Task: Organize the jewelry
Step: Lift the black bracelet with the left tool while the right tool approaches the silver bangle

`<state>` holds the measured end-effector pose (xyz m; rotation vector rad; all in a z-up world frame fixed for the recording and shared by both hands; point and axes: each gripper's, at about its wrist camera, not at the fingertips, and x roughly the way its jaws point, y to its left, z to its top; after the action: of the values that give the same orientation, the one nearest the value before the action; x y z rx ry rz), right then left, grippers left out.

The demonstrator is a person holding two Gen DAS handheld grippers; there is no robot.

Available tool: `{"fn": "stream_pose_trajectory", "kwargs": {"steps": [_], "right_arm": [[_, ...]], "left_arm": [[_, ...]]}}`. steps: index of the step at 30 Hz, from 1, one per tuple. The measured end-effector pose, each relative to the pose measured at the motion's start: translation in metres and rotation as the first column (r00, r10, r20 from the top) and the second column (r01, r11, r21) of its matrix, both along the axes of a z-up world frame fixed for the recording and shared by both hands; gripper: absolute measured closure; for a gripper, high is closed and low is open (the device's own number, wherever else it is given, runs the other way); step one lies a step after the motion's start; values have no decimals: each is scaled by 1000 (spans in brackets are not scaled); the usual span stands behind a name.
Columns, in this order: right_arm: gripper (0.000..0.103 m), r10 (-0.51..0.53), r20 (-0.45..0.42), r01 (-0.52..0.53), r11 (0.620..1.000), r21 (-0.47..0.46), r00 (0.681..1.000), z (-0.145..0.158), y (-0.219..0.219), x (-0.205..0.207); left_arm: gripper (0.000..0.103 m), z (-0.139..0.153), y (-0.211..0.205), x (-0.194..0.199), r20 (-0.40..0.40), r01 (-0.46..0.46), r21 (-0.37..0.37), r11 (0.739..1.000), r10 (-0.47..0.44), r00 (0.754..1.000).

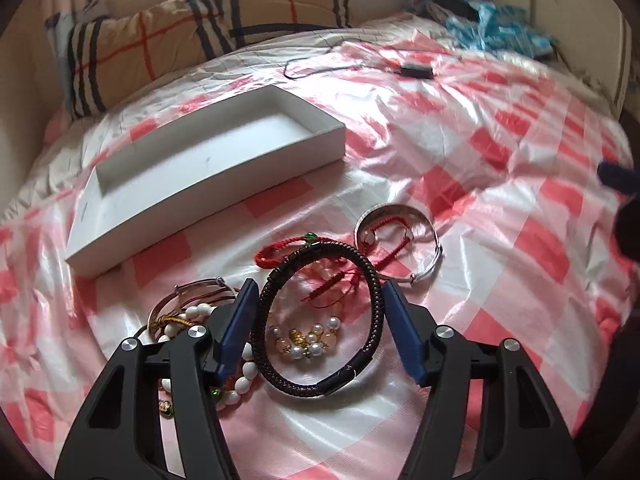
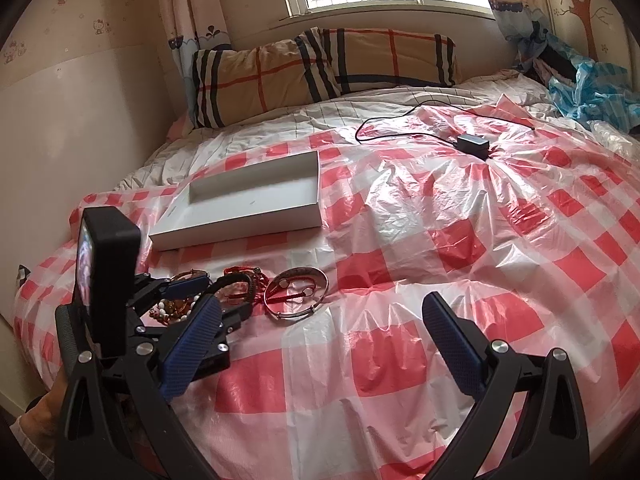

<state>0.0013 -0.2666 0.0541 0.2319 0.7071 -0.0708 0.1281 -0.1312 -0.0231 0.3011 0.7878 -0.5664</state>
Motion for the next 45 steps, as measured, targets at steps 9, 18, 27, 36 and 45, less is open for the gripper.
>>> {"fn": "stream_pose_trajectory", "kwargs": {"steps": [9, 18, 27, 36, 45], "right_arm": [[6, 95, -206, -104, 994, -34, 974, -36, 13, 54], [6, 165, -325, -221, 965, -143, 931, -72, 34, 104], [36, 238, -342, -278, 958, -72, 909, -86, 27, 116], [37, 235, -284, -265, 962, -71, 930, -70, 26, 105], [56, 213, -219, -227, 973, -39, 952, -52, 24, 93]], "left_arm": [[82, 14, 46, 2, -55, -70, -101, 992, 65, 996], [14, 19, 43, 11, 25, -113, -59, 992, 115, 993], [35, -10, 42, 39, -110, -152, -49, 987, 146, 983], [40, 19, 50, 20, -52, -112, -149, 983, 105, 993], [40, 31, 93, 15, -48, -187, -183, 965, 181, 982]]}}
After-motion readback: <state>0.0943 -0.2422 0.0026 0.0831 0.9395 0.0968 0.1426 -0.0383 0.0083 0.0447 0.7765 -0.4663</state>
